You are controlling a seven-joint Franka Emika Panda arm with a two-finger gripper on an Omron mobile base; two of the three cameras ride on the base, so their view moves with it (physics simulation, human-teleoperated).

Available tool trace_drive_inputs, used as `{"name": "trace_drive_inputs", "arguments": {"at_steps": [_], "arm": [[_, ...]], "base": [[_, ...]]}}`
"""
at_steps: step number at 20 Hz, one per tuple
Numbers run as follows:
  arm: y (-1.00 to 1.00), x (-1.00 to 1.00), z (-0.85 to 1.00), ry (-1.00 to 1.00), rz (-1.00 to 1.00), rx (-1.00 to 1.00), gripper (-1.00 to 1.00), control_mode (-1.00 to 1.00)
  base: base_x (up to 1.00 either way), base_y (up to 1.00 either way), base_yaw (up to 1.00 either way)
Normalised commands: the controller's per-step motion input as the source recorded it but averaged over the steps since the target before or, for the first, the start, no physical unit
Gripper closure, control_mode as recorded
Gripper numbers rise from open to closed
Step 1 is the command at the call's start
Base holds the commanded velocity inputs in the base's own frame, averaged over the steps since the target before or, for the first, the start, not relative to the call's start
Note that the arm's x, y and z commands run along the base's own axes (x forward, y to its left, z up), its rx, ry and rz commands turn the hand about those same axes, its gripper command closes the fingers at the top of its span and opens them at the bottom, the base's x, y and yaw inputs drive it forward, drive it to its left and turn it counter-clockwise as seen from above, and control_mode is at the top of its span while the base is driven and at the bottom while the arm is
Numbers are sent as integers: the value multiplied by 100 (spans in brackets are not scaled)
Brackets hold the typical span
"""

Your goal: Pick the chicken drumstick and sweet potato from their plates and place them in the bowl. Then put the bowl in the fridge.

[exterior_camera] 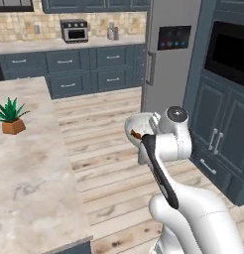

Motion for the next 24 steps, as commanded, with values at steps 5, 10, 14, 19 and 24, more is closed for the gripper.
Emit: {"name": "trace_drive_inputs", "arguments": {"at_steps": [5, 10, 14, 19, 24], "arm": [[0, 0, 0, 0, 0, 0, 100, 100], [0, 0, 0, 0, 0, 0, 100, 100], [0, 0, 0, 0, 0, 0, 100, 100], [0, 0, 0, 0, 0, 0, 100, 100], [0, 0, 0, 0, 0, 0, 100, 100]], "base": [[88, -9, 19], [88, -10, 12], [87, -9, 6], [88, -7, 0], [87, -1, 0]]}}
